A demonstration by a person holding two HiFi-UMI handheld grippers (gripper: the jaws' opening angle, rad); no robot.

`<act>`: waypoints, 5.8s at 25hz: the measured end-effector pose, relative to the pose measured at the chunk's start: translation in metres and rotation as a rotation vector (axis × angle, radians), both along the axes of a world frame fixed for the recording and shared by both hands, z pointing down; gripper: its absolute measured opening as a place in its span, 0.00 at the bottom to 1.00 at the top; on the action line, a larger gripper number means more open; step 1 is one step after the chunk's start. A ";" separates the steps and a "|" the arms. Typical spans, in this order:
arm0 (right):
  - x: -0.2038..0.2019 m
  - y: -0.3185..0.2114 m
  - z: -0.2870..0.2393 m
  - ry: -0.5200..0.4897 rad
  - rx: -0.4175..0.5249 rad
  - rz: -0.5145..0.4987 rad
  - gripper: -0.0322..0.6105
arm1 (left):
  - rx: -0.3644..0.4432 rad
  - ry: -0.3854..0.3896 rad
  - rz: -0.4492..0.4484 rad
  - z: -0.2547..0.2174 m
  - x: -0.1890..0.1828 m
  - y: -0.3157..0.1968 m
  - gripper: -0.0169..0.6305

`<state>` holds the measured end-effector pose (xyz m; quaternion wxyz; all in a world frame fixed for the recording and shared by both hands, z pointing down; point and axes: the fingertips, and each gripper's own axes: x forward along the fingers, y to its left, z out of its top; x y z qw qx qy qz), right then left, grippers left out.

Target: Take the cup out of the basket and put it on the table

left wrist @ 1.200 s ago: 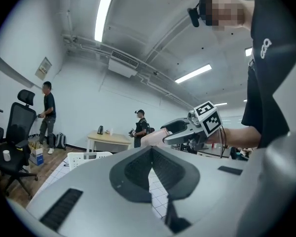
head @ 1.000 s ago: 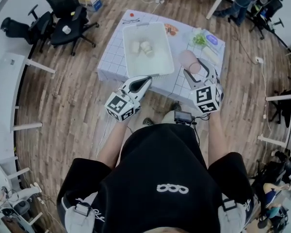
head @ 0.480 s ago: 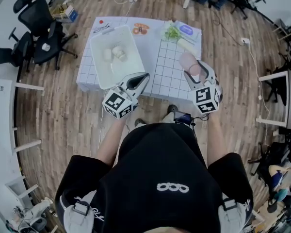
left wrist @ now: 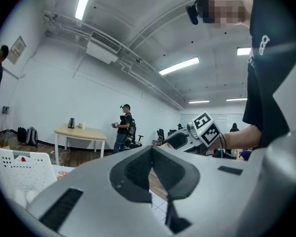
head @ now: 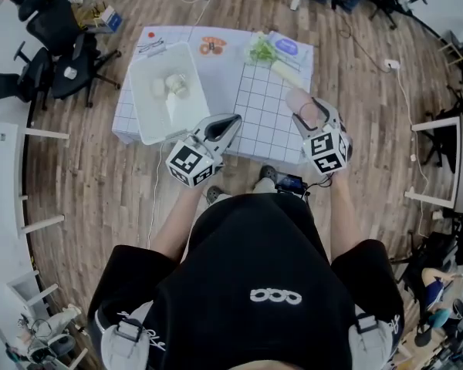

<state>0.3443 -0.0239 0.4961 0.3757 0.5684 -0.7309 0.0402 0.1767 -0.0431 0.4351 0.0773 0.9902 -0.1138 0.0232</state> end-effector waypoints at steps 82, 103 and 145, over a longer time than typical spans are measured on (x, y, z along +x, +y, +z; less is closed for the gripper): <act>-0.138 -0.006 -0.018 -0.429 0.106 -0.338 0.09 | -0.014 -0.067 -0.331 0.024 -0.096 -0.016 0.04; -0.194 -0.023 -0.011 -0.364 0.044 -0.419 0.09 | -0.018 0.000 -0.408 0.019 -0.166 -0.018 0.04; -0.377 -0.321 0.143 0.094 -0.305 -0.544 0.09 | -0.064 -0.056 -0.290 0.032 -0.349 -0.207 0.04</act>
